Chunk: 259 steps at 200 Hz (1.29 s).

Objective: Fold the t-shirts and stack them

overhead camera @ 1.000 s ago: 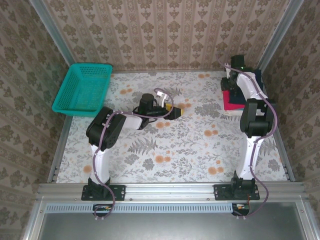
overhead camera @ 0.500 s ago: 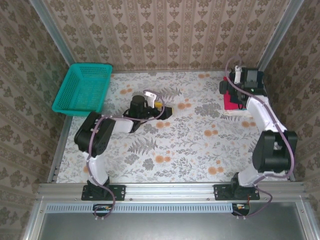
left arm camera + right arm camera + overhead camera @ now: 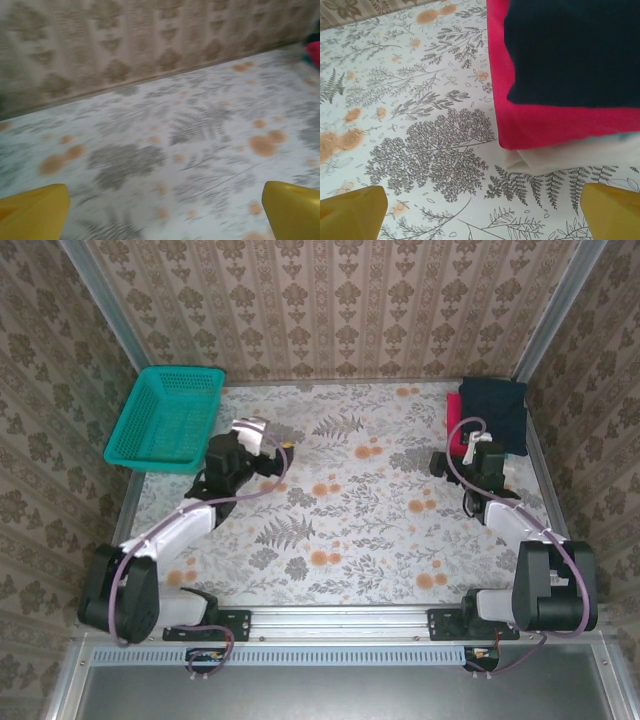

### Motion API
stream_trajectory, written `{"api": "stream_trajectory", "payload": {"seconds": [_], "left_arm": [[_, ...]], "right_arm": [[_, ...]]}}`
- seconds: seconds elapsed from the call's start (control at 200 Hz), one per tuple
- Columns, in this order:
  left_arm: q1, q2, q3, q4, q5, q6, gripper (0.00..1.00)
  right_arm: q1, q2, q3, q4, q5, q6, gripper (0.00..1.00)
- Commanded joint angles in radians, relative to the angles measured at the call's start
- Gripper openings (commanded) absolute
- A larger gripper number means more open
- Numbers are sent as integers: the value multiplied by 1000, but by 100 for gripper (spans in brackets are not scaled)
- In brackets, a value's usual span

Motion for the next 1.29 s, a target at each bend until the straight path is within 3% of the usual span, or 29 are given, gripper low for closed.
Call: {"api": "stream_trajectory", "payload": {"seconds": [0.0, 0.145, 0.3, 0.4, 0.55, 0.885, 1.29], "left_arm": [[26, -97, -63, -147, -234, 96, 100], [148, -166, -184, -87, -256, 104, 100], [310, -115, -273, 96, -75, 46, 100], [351, -16, -283, 209, -19, 52, 100], [369, 111, -268, 314, 21, 62, 100], [390, 298, -269, 512, -29, 58, 100], [367, 290, -273, 504, -77, 62, 100]], "right_arm": [[33, 6, -80, 253, 125, -15, 100], [37, 54, -126, 368, 151, -25, 100], [37, 130, -170, 540, 163, -45, 100], [48, 132, -156, 513, 155, -61, 100], [51, 140, -156, 520, 130, -76, 100], [61, 211, -175, 618, 94, -99, 100], [62, 211, -175, 615, 96, -100, 100]]}}
